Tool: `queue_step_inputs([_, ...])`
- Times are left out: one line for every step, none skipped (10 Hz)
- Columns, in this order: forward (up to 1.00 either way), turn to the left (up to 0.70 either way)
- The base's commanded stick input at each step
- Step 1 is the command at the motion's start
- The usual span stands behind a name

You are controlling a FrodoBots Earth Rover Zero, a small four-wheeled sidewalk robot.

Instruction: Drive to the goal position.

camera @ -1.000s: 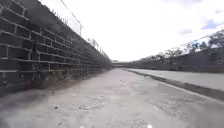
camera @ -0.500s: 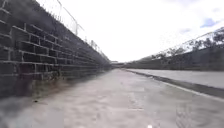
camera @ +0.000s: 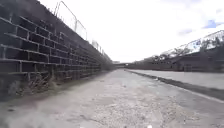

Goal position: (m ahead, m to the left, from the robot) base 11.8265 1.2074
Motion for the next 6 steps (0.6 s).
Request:
queue_step_inputs([1.0, 0.0])
queue_step_inputs([1.0, 0.0])
queue_step_inputs([1.0, 0.0])
queue_step_inputs([1.0, 0.0])
queue_step_inputs([1.0, 0.0])
queue_step_inputs([1.0, 0.0])
